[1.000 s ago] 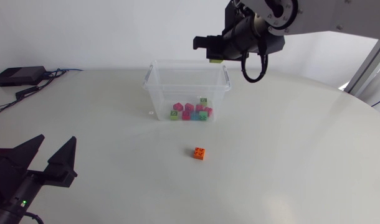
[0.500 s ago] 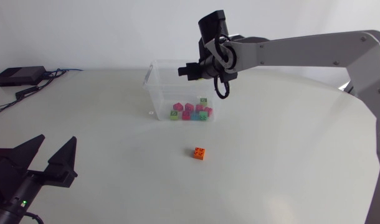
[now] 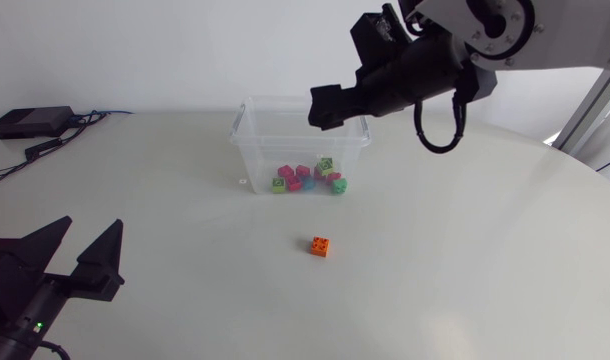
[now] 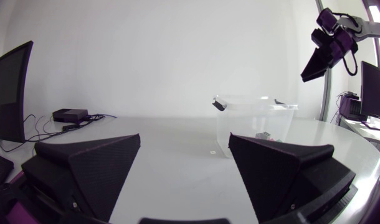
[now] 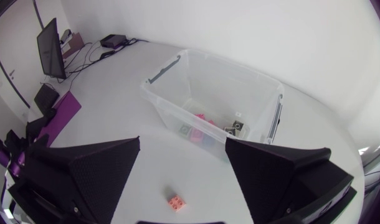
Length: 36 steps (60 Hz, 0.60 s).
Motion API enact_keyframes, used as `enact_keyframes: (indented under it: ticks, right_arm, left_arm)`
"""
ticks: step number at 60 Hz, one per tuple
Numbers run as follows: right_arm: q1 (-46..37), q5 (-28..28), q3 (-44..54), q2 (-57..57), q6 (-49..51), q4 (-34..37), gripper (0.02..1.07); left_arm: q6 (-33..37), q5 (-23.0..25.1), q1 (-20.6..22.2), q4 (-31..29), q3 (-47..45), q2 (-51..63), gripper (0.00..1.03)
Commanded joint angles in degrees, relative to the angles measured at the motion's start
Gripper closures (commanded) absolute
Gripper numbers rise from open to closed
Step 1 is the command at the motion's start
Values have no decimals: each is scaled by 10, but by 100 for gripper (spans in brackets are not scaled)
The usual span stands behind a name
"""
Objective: Place the duplo bricks in the container
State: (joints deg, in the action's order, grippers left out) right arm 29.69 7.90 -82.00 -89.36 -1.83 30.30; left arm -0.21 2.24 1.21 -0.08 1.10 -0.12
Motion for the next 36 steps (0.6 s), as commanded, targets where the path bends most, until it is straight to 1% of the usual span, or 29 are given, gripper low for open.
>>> enact_keyframes:
  ticks: [1,5,9,12,13,18,22,23,28,36]
  right_arm:
    - [8,17,39,-9,64,34,6]
    - [12,15,32,-29,151,90,6]
    - [19,16,32,-50,229,125,6]
    - [19,20,34,-60,261,145,6]
    - [21,30,42,-66,277,155,6]
    - [35,31,78,-100,316,150,6]
    - [41,36,110,-115,344,124,7]
    - [41,45,119,-123,354,114,7]
    - [41,53,133,-141,372,96,7]
    - [48,41,127,-166,384,90,7]
  left_arm:
    - [0,-4,4,3,-10,-6,4]
    - [-1,-4,5,3,-10,-6,4]
    - [0,-4,5,3,-10,-6,4]
    - [-1,-4,5,3,-10,-6,4]
    - [0,-4,5,3,-10,-6,4]
    - [-1,-4,5,3,-10,-6,4]
    - [-1,-4,5,2,-10,-6,4]
    - [0,-4,5,2,-10,-6,4]
    - [-1,-4,5,2,-10,-6,4]
    - [-1,-4,5,3,-10,-6,4]
